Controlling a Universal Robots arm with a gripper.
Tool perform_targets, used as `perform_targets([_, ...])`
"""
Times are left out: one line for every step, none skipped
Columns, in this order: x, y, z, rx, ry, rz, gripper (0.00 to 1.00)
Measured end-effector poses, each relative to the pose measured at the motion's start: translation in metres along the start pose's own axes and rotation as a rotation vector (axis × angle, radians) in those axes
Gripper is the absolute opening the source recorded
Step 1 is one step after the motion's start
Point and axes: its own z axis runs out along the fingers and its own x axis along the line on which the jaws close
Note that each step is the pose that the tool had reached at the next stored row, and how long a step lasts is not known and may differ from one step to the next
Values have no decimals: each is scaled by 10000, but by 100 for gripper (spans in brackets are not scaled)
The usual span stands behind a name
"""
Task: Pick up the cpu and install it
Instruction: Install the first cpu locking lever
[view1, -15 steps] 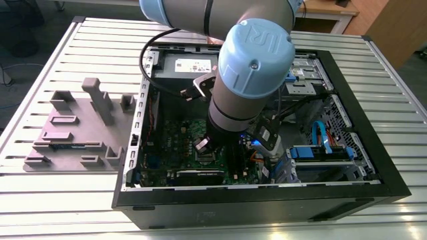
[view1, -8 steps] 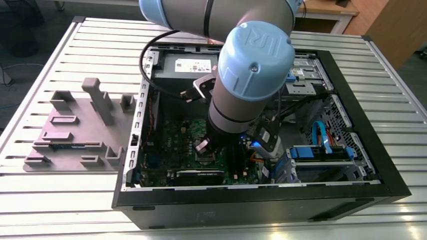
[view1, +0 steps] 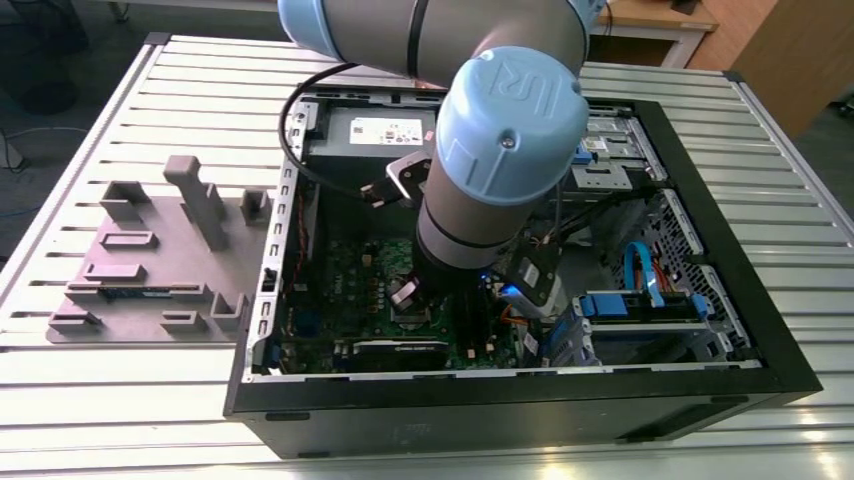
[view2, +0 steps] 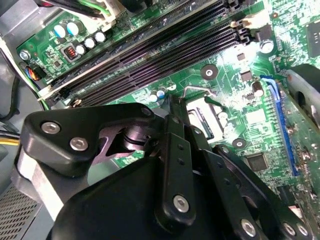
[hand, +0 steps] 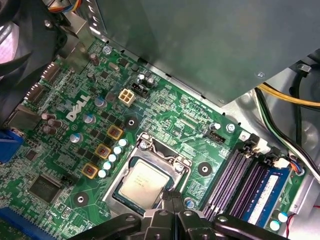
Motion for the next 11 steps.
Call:
perform_targets([1,-2,5,2,1,0,11])
perform_targets([1,-3,10,3,3,0,11])
perform_targets([2,-5,15,3,3,-1,11])
perform_targets([3,-6,21,3,3,0,11])
perform_targets([3,-7,27,2,2,0,11])
perform_targets([3,-9,33,1,0,0,11])
perform_targets([4,-10,37,1,0,-1,11])
perform_targets([4,-11,37,4,4,0,11])
perform_targets([4,-11,36,7,8,1,11])
perform_targets([5,-13,30,13,15,1,11])
perform_targets([10,-21,36,6,8,-1,11])
